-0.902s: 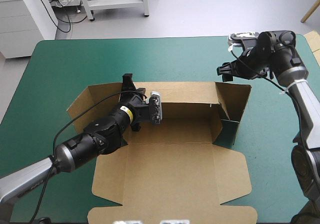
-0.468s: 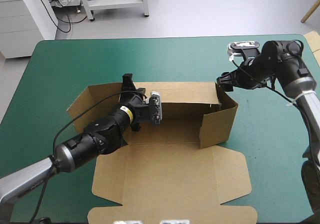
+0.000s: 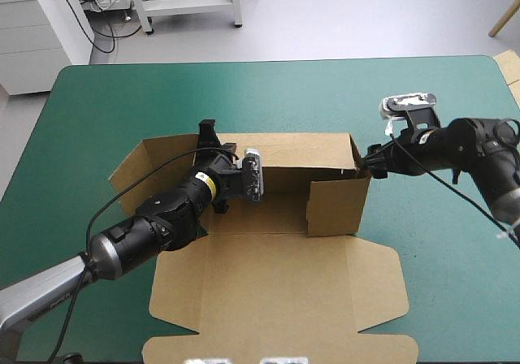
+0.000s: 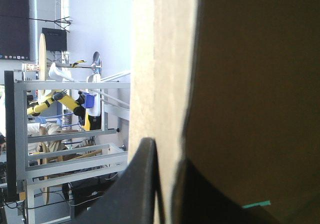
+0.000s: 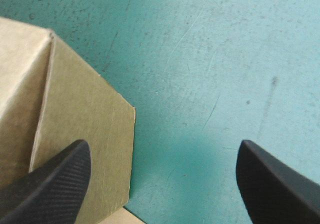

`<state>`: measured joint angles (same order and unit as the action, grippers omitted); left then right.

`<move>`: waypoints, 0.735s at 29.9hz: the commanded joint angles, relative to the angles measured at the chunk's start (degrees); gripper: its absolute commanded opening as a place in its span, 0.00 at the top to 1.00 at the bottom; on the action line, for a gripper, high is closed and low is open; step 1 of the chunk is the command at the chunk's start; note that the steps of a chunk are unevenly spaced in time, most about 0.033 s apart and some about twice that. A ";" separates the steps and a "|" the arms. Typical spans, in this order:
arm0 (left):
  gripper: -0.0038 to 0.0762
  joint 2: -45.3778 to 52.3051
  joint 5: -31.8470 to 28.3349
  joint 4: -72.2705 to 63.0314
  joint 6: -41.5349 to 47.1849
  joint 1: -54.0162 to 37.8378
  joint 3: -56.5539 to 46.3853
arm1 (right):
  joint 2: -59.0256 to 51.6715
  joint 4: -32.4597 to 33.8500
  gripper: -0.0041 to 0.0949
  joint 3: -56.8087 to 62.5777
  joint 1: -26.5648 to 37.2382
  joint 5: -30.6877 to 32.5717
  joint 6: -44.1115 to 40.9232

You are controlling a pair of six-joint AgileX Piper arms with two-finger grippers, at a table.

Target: Fold the box

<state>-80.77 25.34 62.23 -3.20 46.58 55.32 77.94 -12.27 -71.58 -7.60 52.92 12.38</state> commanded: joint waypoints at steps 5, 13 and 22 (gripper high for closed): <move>0.96 -0.59 3.86 -6.10 1.25 0.36 -0.77 | -8.39 -5.42 0.22 7.83 0.39 -7.72 6.75; 0.96 -0.59 3.86 -5.96 1.42 0.36 -0.77 | -9.22 -10.97 0.22 10.32 0.39 -7.22 13.26; 0.96 -0.59 3.86 -5.84 1.05 0.36 -0.64 | -9.22 -12.65 0.22 10.32 0.29 -1.82 16.47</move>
<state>-80.77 25.34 62.27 -3.07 46.58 55.32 70.53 -22.04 -59.80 -7.54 51.32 27.52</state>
